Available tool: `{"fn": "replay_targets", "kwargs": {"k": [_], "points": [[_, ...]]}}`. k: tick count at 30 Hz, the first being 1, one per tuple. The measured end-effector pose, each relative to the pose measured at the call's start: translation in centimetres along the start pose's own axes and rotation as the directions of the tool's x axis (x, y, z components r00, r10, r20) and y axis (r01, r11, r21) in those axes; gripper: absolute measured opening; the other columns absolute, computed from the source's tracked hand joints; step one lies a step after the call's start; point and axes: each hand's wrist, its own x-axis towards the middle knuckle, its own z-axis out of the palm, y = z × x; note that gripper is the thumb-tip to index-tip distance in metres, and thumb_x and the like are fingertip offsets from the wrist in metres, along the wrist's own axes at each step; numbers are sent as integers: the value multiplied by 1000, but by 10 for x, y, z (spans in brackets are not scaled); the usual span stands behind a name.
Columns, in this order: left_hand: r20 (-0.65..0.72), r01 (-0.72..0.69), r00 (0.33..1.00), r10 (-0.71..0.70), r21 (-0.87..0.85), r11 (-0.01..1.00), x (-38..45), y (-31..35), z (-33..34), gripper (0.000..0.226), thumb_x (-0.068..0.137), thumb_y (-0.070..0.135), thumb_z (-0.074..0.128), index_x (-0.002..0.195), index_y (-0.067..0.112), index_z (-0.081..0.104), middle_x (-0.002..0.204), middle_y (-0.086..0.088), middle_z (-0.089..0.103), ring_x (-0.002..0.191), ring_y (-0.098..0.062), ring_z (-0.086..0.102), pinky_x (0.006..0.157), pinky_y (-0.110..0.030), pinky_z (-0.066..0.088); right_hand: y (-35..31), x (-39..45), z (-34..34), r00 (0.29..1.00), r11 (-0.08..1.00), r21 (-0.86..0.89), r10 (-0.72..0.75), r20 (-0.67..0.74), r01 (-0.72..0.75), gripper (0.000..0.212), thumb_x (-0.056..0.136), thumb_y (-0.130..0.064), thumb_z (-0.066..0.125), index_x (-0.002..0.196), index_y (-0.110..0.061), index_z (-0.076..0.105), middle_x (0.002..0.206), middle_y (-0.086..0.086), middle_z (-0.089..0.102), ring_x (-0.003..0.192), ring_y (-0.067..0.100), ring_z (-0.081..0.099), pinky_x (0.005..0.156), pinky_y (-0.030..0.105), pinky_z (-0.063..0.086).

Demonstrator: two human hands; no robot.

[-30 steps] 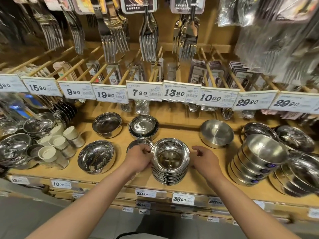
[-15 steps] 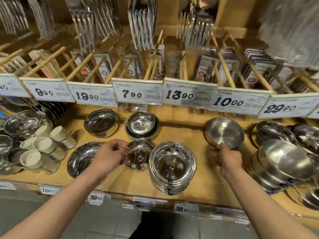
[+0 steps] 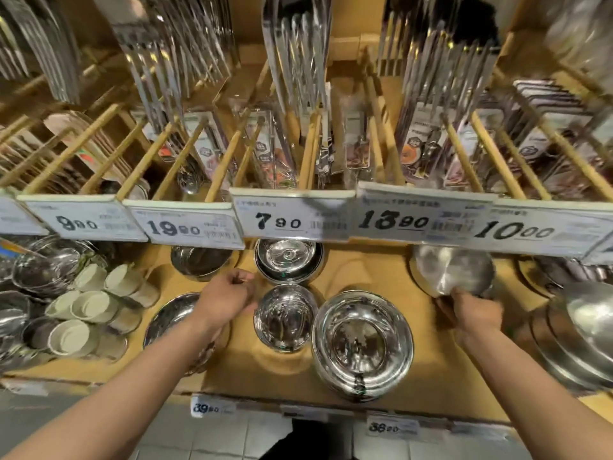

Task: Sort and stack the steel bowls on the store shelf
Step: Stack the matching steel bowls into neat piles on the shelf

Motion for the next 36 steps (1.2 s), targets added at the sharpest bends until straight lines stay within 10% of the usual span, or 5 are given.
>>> {"fn": "replay_targets", "kwargs": {"k": [5,9,16,20,36], "points": [[-61,-2,998,2,-3,1000,34,19,21,11,95,12,63,104,7,62,81,-10,75,75,-25,74,77,-39,61,21,-27,-1,986,995,48,75,151,-83,22,82,15,70,86,1,53,108,24,63,82,33,67,45,28,59],[-135,44,990,-38,44,998,52,29,37,35,95,20,67,125,4,59,102,-14,71,96,-34,72,90,-47,58,40,-38,-12,924,986,-86,162,347,-141,17,93,3,64,108,10,60,89,23,67,65,22,67,44,22,56],[-221,75,974,-58,66,995,60,35,44,38,86,10,75,121,5,60,107,-18,70,93,-35,72,84,-47,61,40,-40,-23,899,979,-159,182,399,-128,34,94,-22,72,117,1,62,113,17,68,101,30,70,63,31,64],[-240,115,961,-137,-104,988,54,38,39,19,87,7,75,85,9,56,84,-13,66,62,-26,69,76,-43,63,33,-46,-29,902,984,-135,161,400,-115,28,96,-21,68,111,2,63,104,14,68,84,21,67,55,26,61],[-181,89,976,-123,-186,978,-21,12,2,15,90,1,68,79,1,59,71,-15,64,37,-17,59,34,-22,51,19,-84,-63,848,996,-31,89,523,-85,19,99,-17,61,104,1,63,89,15,71,69,19,71,52,29,62]]}}
